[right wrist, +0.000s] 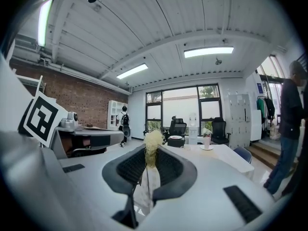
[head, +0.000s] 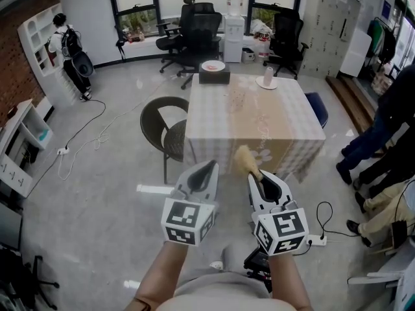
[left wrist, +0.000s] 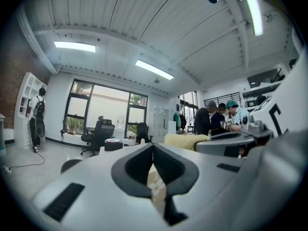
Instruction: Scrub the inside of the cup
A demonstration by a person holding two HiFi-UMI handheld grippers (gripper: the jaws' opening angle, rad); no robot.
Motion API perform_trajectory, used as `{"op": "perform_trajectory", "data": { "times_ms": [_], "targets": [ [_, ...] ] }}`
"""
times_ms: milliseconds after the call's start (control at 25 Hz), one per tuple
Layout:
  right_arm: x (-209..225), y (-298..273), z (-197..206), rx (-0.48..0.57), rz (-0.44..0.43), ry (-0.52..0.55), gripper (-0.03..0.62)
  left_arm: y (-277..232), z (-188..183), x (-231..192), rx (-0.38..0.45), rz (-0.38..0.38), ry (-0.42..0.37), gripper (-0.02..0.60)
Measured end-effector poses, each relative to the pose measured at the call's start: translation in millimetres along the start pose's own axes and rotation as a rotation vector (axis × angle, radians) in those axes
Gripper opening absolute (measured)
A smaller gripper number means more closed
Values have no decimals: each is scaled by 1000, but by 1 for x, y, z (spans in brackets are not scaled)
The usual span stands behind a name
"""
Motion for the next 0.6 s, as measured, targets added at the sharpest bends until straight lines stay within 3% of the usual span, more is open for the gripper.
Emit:
{"op": "perform_trajectory", "data": {
  "times_ms": [600],
  "targets": [
    [74,-107,2,-9,-19,-7,55,-122,1,-35,-5,17,-21,12]
  ]
}}
Point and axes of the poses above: the fingertips, and each gripper's own axes: y backward along the fingers, x to its right, z out of its underside, the point moved 7 cm from there along y, backward along the fingers
